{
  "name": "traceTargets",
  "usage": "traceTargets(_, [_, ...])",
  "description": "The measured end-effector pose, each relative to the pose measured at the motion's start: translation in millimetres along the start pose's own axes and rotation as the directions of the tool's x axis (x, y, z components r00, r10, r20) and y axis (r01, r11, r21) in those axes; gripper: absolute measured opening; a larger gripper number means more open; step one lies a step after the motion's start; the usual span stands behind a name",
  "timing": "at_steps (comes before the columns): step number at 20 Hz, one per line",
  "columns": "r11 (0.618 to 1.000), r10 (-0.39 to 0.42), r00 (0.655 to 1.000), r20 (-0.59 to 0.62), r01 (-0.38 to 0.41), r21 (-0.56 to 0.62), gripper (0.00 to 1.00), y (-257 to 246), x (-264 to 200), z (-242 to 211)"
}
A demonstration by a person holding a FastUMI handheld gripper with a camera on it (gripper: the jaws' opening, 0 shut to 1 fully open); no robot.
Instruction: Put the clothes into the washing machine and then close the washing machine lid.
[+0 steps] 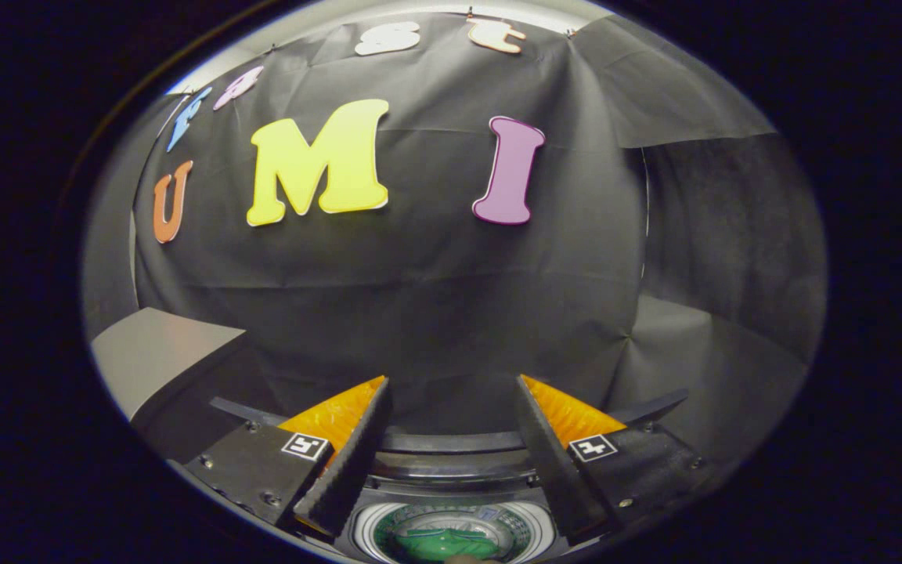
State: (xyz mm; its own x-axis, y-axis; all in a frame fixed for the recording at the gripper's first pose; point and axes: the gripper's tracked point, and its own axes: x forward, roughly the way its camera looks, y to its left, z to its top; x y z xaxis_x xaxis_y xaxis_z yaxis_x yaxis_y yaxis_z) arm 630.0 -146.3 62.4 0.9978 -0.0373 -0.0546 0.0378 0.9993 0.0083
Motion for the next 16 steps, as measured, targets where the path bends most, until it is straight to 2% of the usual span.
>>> traceTargets(16, [1.0,-0.002,0.997,0.079,0.001,0.015,0.97,-0.2,-40.6,-33.2])
